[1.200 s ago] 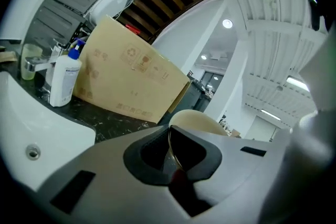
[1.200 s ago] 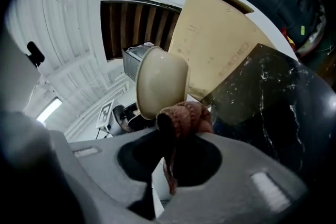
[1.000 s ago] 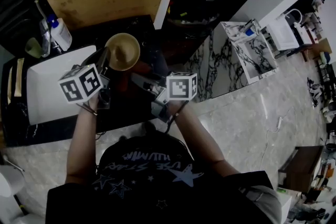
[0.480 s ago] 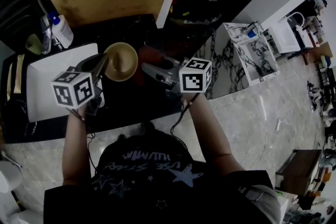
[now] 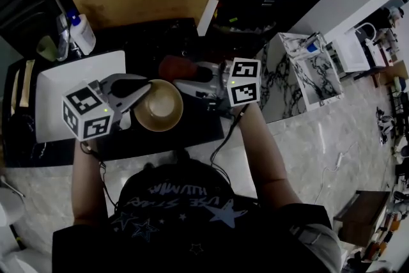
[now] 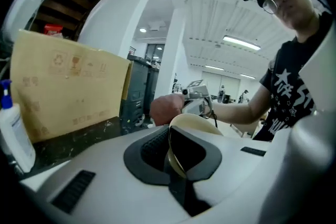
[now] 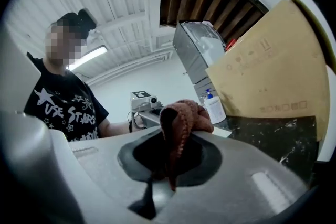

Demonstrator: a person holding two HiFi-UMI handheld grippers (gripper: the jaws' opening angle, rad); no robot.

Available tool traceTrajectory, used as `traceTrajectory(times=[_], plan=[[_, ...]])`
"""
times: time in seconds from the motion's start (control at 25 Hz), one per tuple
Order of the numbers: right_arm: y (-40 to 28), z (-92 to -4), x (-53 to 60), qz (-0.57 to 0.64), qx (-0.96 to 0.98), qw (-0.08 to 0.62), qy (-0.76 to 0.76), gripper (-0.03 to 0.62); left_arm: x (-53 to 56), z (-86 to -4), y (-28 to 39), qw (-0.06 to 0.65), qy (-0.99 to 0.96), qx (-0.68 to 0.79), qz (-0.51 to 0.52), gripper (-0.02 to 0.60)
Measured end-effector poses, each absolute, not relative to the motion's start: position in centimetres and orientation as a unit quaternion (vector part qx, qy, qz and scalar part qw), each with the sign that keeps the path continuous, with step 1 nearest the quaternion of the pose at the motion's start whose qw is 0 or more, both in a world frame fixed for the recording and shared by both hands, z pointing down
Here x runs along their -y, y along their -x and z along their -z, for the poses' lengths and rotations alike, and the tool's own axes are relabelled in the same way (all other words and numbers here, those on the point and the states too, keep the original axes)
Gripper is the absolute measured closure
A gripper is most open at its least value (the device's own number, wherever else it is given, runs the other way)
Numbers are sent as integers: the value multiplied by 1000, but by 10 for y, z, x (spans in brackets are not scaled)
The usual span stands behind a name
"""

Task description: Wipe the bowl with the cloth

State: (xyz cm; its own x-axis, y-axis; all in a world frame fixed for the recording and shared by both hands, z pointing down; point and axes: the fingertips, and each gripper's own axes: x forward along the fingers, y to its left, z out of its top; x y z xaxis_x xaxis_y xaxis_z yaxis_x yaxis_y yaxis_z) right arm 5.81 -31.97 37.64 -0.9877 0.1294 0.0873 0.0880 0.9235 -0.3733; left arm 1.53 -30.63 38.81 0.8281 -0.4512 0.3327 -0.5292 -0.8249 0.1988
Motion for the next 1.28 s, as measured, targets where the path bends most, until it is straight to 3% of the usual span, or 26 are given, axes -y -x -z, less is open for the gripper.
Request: traceTrajectory(times=[0.28, 0.68, 1.28], plan=[[-53, -381, 303, -236, 960, 39, 144, 548, 285, -380, -41, 117, -967, 179, -139, 563], [-42, -411, 285, -286, 943, 28, 169, 548, 278, -361, -66, 155, -977, 137, -49, 563], [-104, -436, 352, -293, 955, -3, -52, 546, 337, -380, -28, 235, -934, 267, 7, 563]])
